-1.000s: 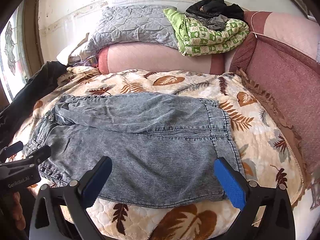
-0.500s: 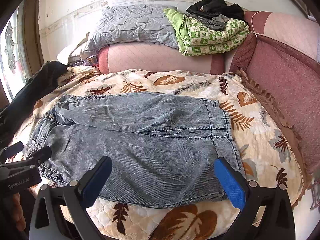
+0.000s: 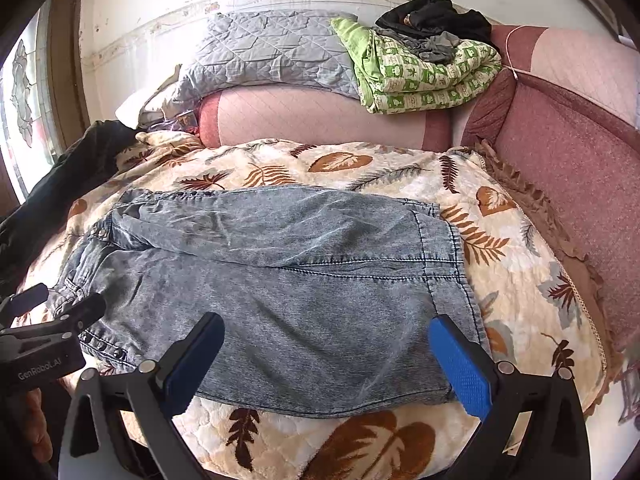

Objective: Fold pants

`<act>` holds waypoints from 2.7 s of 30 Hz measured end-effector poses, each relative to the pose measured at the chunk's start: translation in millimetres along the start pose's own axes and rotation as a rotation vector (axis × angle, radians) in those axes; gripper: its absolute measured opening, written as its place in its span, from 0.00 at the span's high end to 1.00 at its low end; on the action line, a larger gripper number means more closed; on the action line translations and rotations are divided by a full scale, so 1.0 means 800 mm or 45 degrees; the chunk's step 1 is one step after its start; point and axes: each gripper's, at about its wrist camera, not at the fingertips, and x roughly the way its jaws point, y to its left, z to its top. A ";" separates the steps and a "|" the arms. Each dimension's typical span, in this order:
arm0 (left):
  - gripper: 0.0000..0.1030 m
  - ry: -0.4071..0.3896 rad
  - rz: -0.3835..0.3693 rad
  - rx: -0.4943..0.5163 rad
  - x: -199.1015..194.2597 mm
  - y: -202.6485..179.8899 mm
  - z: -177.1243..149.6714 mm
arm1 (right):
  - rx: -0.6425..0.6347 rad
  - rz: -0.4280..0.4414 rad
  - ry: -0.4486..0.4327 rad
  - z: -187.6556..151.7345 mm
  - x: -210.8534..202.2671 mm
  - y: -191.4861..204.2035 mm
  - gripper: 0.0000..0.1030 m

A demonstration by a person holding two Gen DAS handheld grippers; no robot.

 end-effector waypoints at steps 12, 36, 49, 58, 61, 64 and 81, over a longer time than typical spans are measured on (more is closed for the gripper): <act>0.00 0.001 0.000 -0.002 0.000 0.000 -0.001 | -0.006 0.002 0.002 0.001 0.000 0.003 0.00; 0.00 0.119 -0.345 -0.172 0.034 0.052 -0.001 | 0.224 0.257 0.196 -0.011 0.038 -0.066 0.00; 0.00 0.118 -0.169 -0.119 0.120 0.139 0.134 | 0.632 0.331 0.357 0.125 0.196 -0.252 0.01; 0.00 0.230 -0.131 -0.204 0.221 0.204 0.184 | 0.589 0.268 0.514 0.179 0.331 -0.277 0.39; 0.00 0.239 -0.139 -0.221 0.241 0.213 0.195 | 0.530 0.231 0.562 0.186 0.364 -0.271 0.42; 0.01 0.263 -0.175 -0.244 0.261 0.218 0.207 | 0.501 0.220 0.594 0.186 0.386 -0.263 0.44; 0.68 0.338 -0.192 -0.346 0.354 0.237 0.246 | 0.391 0.170 0.644 0.176 0.401 -0.265 0.69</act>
